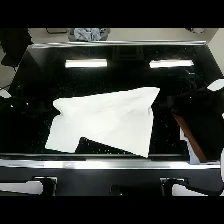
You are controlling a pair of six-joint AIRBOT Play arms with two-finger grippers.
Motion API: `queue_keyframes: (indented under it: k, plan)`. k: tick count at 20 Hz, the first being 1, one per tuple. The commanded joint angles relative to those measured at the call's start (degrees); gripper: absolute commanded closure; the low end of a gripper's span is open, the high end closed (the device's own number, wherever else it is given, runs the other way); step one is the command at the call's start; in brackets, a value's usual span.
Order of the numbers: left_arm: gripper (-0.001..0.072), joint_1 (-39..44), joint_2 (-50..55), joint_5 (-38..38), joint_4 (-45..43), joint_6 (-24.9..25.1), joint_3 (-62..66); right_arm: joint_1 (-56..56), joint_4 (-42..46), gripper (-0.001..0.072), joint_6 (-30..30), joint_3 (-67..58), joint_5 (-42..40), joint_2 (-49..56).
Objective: Fold the shirts.
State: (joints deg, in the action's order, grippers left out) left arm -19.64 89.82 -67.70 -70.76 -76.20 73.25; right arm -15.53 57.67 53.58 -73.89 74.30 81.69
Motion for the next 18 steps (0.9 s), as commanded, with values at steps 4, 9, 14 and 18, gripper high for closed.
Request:
queue_keyframes:
  k: [4,9,14,18]
  plan:
    - [0.0183,2.3,4.5,-1.9,4.0,8.3,-4.0,-0.2,4.5,0.0039,-0.3,1.0,9.1,-0.7]
    - [0.0308,4.1,6.1,1.1,5.5,8.7,-4.0,-0.2,4.6,0.0045,-0.5,1.2,11.1,-0.7]
    - [0.0671,3.6,5.8,-1.9,5.9,9.4,-3.9,1.2,5.7,0.0092,-1.3,16.0,10.6,-6.3]
    - [0.0671,2.7,3.6,-3.6,5.9,9.4,-3.9,4.9,4.1,0.0073,-1.3,33.3,4.3,-11.4]
